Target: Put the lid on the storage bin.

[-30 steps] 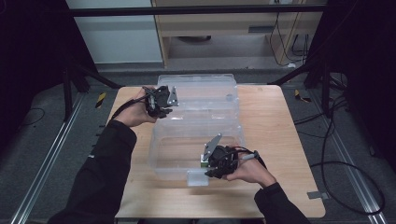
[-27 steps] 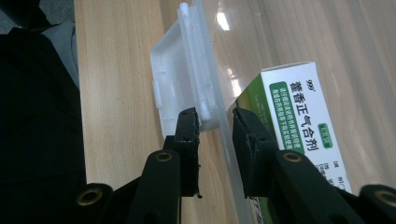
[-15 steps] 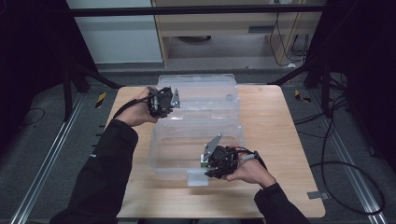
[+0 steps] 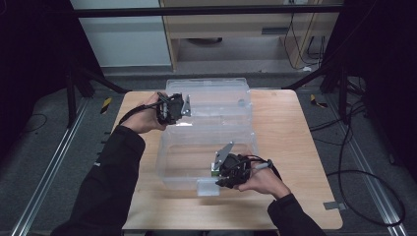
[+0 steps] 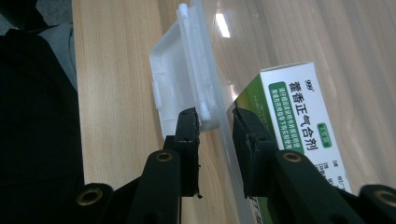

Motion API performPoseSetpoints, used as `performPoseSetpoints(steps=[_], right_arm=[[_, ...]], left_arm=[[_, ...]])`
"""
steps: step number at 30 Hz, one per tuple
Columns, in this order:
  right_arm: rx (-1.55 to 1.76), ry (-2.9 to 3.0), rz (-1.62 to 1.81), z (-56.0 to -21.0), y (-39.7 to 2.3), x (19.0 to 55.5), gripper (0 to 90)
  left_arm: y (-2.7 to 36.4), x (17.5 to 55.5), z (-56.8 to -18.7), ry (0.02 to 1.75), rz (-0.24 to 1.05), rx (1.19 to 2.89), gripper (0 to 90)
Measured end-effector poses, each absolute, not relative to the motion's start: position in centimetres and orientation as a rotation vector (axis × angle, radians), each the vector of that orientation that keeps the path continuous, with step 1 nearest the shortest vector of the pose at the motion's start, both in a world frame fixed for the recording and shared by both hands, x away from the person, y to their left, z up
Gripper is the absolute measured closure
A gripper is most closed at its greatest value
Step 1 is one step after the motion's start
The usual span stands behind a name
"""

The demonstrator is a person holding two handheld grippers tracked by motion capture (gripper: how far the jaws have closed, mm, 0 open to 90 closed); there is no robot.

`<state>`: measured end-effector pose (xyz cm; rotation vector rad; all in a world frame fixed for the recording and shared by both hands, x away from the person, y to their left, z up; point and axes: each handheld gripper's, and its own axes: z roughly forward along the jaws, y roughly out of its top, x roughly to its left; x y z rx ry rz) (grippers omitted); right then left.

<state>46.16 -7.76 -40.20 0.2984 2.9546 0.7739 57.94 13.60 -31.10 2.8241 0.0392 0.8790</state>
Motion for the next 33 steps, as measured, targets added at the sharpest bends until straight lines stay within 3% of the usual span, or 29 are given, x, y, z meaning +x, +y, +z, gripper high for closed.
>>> performPoseSetpoints(steps=[4, 8, 33], right_arm=[[0.300, 2.951, 0.777, -40.2, -7.8, 46.2, 72.2], [0.306, 2.959, 0.766, -40.2, -7.6, 46.2, 72.1], [0.326, 2.950, 0.764, -40.2, -7.6, 46.1, 72.0]], left_arm=[[13.4, 57.8, -31.0, 0.030, 0.881, 2.831, 78.6], [13.7, 57.5, -30.2, 0.049, 0.796, 2.798, 82.1], [13.7, 53.7, -29.4, 0.003, 0.852, 2.775, 85.3]])
